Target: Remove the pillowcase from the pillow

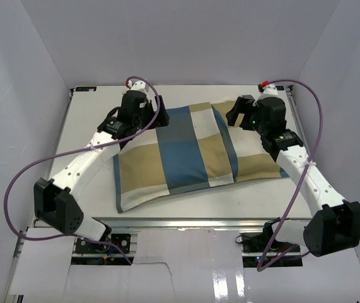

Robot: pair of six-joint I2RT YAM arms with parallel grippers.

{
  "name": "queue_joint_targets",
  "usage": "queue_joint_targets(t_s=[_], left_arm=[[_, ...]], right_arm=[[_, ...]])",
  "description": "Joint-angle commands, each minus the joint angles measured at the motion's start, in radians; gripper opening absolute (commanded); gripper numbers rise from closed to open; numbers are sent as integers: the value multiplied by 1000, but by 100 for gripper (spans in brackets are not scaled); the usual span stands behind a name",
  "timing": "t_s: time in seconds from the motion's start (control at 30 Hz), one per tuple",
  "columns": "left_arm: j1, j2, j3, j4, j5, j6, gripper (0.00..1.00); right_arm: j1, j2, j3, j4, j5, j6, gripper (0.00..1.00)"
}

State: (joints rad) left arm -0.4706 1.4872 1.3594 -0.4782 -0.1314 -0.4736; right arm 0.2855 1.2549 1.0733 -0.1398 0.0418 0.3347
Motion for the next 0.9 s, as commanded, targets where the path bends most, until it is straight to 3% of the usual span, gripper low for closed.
queue_joint_targets(t_s=[0.0, 0.07, 0.13, 0.2, 0.27, 0.37, 0.47, 0.53, 0.6, 0.63, 0.7, 0.8, 0.87], left_arm=[[-48, -154, -99, 55, 109, -63, 98], [-46, -182, -213, 208, 217, -98, 98], [-48, -188, -359, 285, 239, -167, 98], [-45, -180, -471, 296, 196, -215, 98], [-39, -159, -511, 270, 57, -235, 98], [62, -134, -548, 245, -34, -247, 98], [189, -113, -549, 253, -4, -264, 98], [240, -123, -534, 318, 74, -261, 98], [260, -107, -455, 258, 107, -241, 98], [259, -93, -348, 212, 101, -225, 98], [219, -96, -275, 124, 87, -205, 98], [34, -174, -252, 105, -99, -148, 98], [-60, -189, -264, 105, -113, -135, 98]], right_arm=[[-46, -14, 24, 22, 29, -7, 97], [-84, 3, 4, 20, 13, 13, 97], [-150, 37, -19, 26, 4, 47, 97], [-219, 87, -64, 28, -31, 70, 97], [-246, 115, -108, 49, -126, 89, 97], [-249, 141, -229, 126, -213, 108, 97], [-202, 69, -435, 312, -336, 212, 96], [-131, 8, -559, 387, -307, 242, 96], [-34, -67, -593, 384, -239, 242, 96], [-22, -83, -607, 364, -224, 248, 96], [-9, -136, -624, 336, -198, 245, 96], [-11, -210, -633, 292, -91, 221, 96], [-9, -241, -604, 260, -56, 195, 96]])
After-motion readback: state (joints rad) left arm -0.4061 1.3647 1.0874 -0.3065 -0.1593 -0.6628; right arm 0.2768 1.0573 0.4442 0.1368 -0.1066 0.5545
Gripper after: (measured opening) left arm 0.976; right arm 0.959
